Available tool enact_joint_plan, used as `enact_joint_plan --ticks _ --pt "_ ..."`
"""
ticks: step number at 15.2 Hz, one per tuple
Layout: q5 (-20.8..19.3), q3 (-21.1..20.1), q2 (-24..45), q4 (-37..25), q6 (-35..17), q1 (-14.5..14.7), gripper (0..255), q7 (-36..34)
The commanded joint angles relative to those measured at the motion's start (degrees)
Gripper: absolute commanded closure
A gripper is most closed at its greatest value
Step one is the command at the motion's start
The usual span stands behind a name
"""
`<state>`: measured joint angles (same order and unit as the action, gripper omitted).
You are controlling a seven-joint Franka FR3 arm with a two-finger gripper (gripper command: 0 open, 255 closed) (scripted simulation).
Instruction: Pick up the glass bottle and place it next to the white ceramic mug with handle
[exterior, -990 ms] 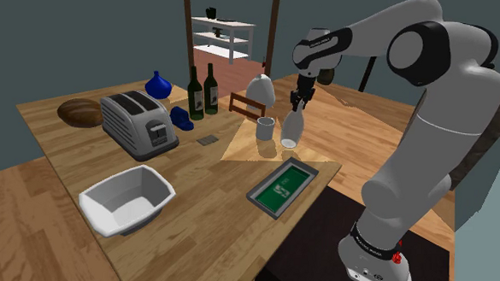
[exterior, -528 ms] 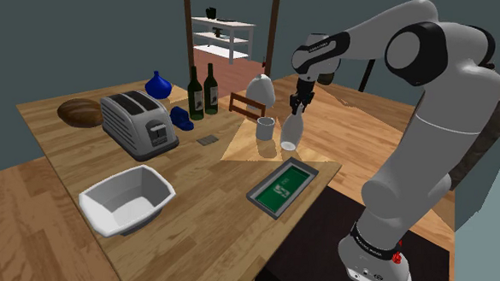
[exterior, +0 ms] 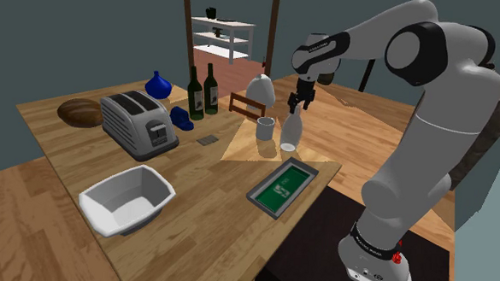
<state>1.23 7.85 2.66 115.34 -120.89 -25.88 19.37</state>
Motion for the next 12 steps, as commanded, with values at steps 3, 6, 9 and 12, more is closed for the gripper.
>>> enact_joint_plan --ticks 3,6,9,12 --pt "-0.3 0.0 -1.4 -2.3 3.6 0.0 0 -0.2" --pt "-0.4 0.0 -2.4 -4.6 6.9 0.0 0 -0.3" --pt "-0.4 0.0 -2.4 -4.6 6.9 0.0 0 -0.3" --pt "-0.4 0.0 -2.4 -4.6 6.9 0.0 0 -0.3"
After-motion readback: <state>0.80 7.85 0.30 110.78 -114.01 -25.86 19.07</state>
